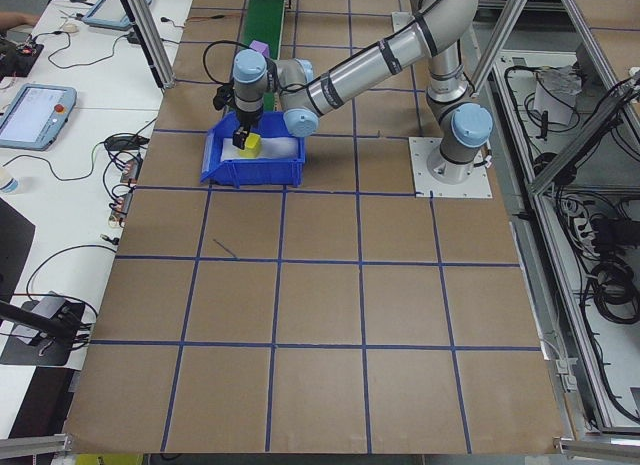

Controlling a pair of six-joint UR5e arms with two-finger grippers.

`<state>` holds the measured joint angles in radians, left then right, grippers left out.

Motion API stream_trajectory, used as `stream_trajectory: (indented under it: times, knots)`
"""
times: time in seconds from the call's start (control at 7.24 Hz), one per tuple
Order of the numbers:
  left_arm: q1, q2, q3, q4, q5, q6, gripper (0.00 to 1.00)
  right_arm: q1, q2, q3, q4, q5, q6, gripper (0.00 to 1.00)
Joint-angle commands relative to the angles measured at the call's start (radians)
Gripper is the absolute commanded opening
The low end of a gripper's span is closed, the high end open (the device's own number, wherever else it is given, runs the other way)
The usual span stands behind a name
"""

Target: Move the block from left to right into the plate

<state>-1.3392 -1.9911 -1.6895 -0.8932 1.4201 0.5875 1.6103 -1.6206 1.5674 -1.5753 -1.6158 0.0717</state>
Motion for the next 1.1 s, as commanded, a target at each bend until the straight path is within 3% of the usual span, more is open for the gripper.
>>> stream_trajectory:
  times: [0.0,0.28,0.55,0.83,0.97]
  knots:
    - [0.0,-0.035,0.002,0.007,-0.004,-0.012,1.0,-0.025,0.002,-0.012,-0.009,-0.016,-0.027,1.0]
    - [0.0,-0.041,-0.002,0.008,-0.001,-0.011,1.0,-0.183,0.001,-0.038,0.011,0.003,-0.102,0.99]
    - [0.0,-0.058,-0.004,0.011,-0.001,-0.009,0.93,-0.353,0.007,-0.038,0.009,0.014,-0.342,1.0]
    - [0.0,-0.063,0.001,0.013,0.002,-0.008,0.53,-0.522,0.059,-0.041,-0.003,0.016,-0.48,0.99]
    - [0.0,-0.043,0.013,0.013,0.002,-0.011,0.43,-0.583,0.102,-0.047,-0.009,0.055,-0.509,1.0]
